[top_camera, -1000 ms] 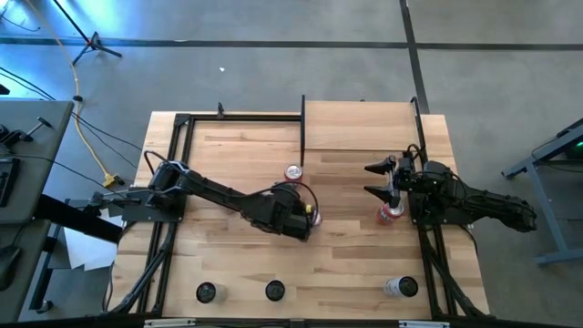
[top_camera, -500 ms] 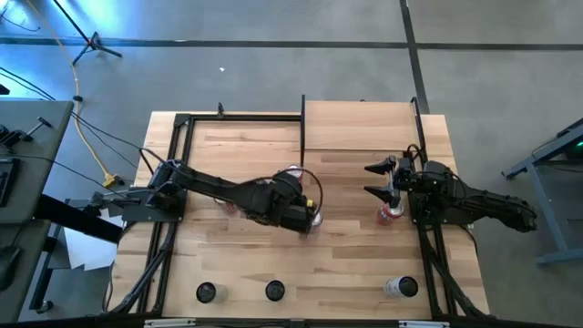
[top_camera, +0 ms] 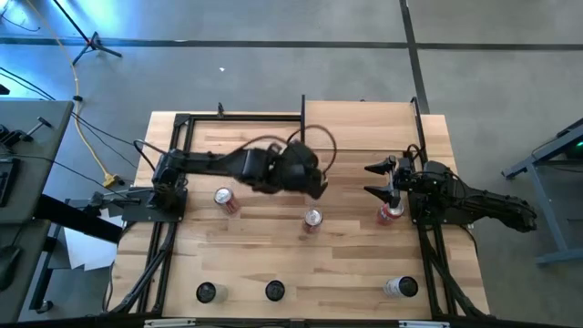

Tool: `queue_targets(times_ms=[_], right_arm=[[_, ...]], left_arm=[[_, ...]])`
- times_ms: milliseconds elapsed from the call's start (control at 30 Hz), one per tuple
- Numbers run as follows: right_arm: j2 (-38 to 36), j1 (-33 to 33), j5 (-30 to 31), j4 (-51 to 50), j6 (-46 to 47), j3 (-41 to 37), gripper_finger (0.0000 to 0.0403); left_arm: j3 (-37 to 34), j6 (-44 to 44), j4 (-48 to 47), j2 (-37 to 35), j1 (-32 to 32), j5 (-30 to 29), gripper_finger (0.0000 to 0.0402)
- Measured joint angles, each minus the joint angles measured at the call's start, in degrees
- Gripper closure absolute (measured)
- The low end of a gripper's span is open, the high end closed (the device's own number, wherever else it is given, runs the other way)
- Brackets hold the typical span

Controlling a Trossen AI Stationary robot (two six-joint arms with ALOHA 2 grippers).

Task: Place canned beverage on shelf
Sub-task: Put the top the white yellow soda can on the shelf

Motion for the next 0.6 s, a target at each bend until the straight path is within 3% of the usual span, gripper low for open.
queue_targets(times_ms=[267,600], right_arm=[[0.0,0.0,0.0,0.0,0.0,0.0,0.0004],[0.01,0.0,0.0,0.0,0.0,0.0,0.0004]], left_arm=[[0.0,12.18,6.15,0.02,7.54,5.33,0.0188],[-0.24,20.44,11.32,0.02,15.41,9.03,0.0188]])
